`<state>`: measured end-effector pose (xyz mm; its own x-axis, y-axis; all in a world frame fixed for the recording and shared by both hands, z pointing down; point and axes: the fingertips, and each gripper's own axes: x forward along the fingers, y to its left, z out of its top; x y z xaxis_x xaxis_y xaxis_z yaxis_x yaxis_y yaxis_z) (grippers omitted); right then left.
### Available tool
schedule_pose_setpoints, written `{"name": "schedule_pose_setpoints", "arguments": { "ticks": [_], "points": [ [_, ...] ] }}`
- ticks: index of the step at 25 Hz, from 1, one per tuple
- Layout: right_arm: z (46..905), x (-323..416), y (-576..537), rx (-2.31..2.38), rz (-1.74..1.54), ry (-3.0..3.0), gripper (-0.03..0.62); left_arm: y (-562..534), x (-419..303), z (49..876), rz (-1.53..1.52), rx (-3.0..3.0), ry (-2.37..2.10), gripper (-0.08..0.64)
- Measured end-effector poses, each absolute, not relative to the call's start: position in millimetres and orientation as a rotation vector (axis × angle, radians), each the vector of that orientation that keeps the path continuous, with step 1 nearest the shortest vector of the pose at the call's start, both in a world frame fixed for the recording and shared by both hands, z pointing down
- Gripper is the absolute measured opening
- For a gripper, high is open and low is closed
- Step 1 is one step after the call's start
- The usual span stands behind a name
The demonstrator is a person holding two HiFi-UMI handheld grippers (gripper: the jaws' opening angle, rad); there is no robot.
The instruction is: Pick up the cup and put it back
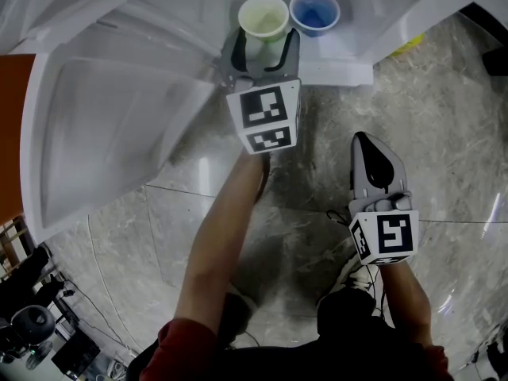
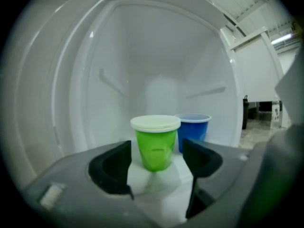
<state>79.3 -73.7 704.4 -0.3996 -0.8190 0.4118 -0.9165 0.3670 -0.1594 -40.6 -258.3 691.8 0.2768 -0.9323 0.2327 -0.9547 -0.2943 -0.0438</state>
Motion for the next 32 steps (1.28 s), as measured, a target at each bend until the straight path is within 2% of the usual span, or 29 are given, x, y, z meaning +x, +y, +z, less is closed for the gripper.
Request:
{"name": "schedule_pose_setpoints", "arguments": {
  "ticks": [21, 32],
  "points": [
    [693.3, 74.1, -68.8, 1.546, 0.504, -2.388, -0.002, -155.7, -59.4, 699.5, 0.293, 2.31, -1.767, 0.336],
    [689.8, 83.5, -69.8, 1.584, 0.526, -2.391, -0.002, -107.0, -61.1, 695.0, 0.383, 2.314, -1.801, 0.336]
  ]
}}
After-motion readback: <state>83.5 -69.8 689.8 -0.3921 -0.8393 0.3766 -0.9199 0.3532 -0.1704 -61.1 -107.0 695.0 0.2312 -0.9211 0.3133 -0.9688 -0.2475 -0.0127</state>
